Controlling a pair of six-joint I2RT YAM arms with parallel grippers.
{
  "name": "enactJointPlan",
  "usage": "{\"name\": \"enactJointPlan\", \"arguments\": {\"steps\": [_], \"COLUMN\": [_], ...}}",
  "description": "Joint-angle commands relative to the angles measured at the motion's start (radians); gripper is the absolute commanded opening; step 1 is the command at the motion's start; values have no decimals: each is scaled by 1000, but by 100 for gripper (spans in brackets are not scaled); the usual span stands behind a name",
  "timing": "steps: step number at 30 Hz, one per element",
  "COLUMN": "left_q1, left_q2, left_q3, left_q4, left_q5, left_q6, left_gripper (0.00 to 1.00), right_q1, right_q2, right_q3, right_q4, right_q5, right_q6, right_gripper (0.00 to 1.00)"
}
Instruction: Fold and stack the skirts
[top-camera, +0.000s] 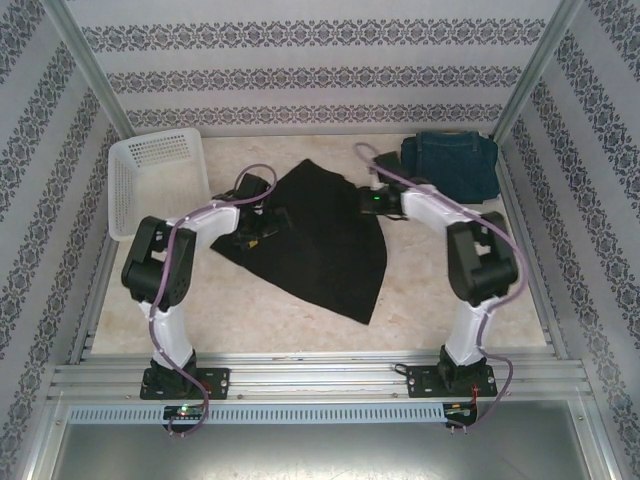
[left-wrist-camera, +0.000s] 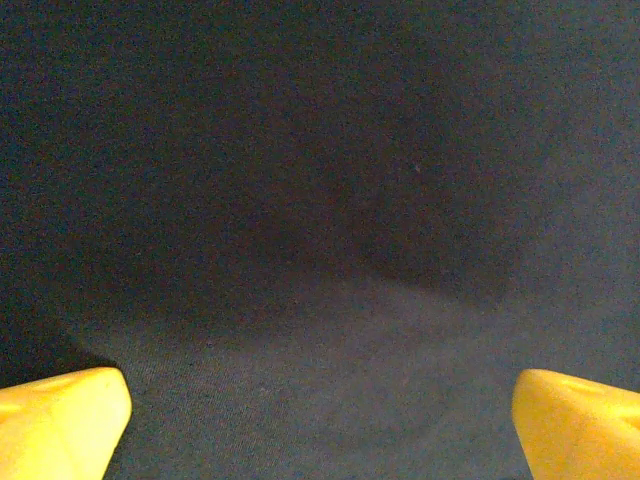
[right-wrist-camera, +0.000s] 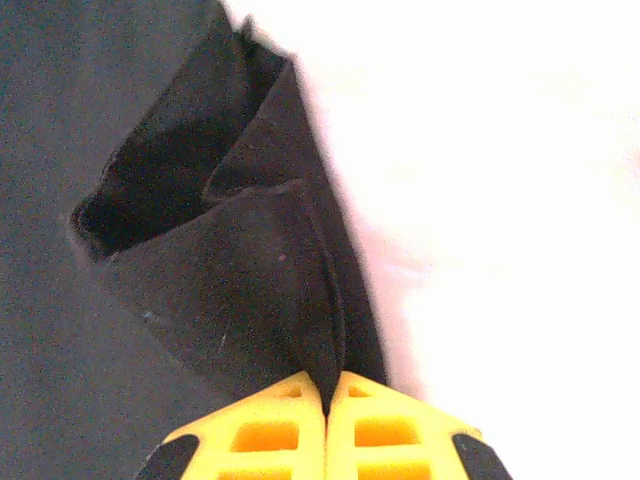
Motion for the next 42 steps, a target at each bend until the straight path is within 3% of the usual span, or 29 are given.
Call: {"name": "enactJointPlan", "arguments": {"steps": [1,4,11,14,16,20,23,25,28,30,34,38,42], "left_q1": [-20,-15,8,21,23,9,-23,-47,-69,-83,-118,-159,-176], "left_q2": [156,277,697,827,805,592,394,252,60,-45,-182,-252,-274], "left_q3": [116,322,1103,1434,1478,1260,997,775,444,251,-8,-199,-300], "left_q4": [-108,-177,-495,-601,-598,-549,-473,-374,-185,-88,5,126,117], "left_q5": [-16,-56,-114,-60,15,110,132,146,197,212,249,330,284], "left_q6": [80,122,207,228,237,251,259,232,124,42,-82,-211,-240], "left_gripper": [100,100,100,100,100,100,100,100,100,100,100,100,100], "right_q1": [-50,-72,-22,20,29,38,48,49,45,43,44,40,31], "right_q2": [-56,-137,-369,-468,-540,-684,-731,-711,-616,-532,-365,-214,-148], "right_q3": [-167,-311,-625,-705,-721,-688,-642,-606,-516,-459,-350,-230,-244], "right_q4": [58,102,253,236,181,32,15,54,87,110,119,-18,-31], "right_q5": [-91,-92,5,97,146,251,254,188,59,-24,-171,-152,-148], "right_q6": [156,261,548,620,629,588,532,475,395,369,344,351,364], "right_gripper": [0,0,3,8,19,48,60,75,84,98,98,98,98]}}
